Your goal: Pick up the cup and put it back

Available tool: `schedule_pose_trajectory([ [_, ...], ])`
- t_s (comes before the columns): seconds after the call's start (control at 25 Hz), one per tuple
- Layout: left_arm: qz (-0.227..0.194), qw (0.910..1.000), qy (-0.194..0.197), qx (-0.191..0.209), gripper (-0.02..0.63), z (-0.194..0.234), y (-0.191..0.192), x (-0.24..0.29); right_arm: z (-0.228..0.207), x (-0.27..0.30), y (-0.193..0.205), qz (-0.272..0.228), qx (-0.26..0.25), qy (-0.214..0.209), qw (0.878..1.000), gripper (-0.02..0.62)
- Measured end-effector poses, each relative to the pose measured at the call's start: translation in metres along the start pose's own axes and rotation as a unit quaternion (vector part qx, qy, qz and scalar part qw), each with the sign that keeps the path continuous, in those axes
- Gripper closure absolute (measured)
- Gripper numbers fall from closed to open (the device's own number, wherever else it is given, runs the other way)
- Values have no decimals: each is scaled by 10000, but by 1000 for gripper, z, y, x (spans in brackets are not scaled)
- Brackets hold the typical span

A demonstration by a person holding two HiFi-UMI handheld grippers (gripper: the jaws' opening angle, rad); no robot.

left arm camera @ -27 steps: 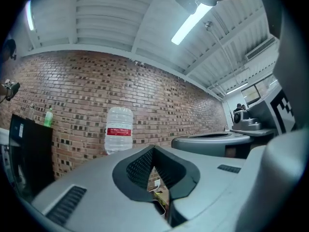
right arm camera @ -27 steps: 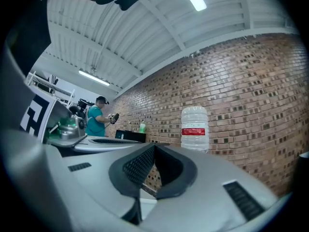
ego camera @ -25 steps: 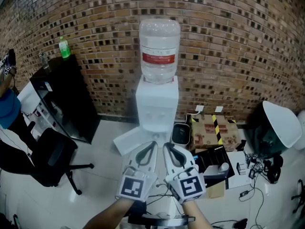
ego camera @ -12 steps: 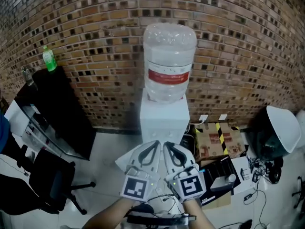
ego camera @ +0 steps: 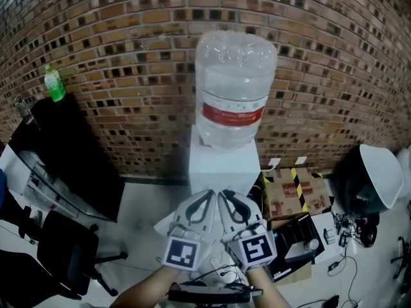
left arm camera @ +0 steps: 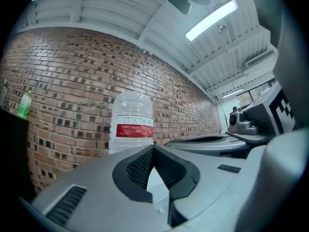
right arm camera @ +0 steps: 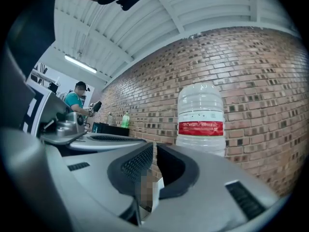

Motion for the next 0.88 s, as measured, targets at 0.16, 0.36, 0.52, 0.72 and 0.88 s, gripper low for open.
schedule_pose_trajectory([
  [0.16, 9, 10000, -96, -21, 601, 4, 7, 11, -11, 9, 6, -16, 6, -6, 10000, 565],
  [0.36, -37, 9996, -254, 69, 601, -4, 16, 30, -36, 14, 14, -71, -67, -17, 10000, 565],
  [0.52, 97, 9984, -477, 284, 601, -9, 29, 42, -56, 14, 29, -85, 151, 8, 9998, 565],
  [0.72, 208, 9975, -657, 181, 601, -18, 61, 61, -81, 19, 59, -66, 318, -49, 9995, 565],
  [0.88, 102, 9971, -736, 139, 591, -24, 94, 67, -92, 23, 88, -174, 346, -19, 9992, 565],
])
Point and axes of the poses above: the fingertips, and each gripper's own axes: x forward along the fingers, z to its left, y out of its underside, the point moved 7 cm from there along -x, backward along the fingers, and after that the axes turned 3 degrees about -y, right-handed, at the moved point
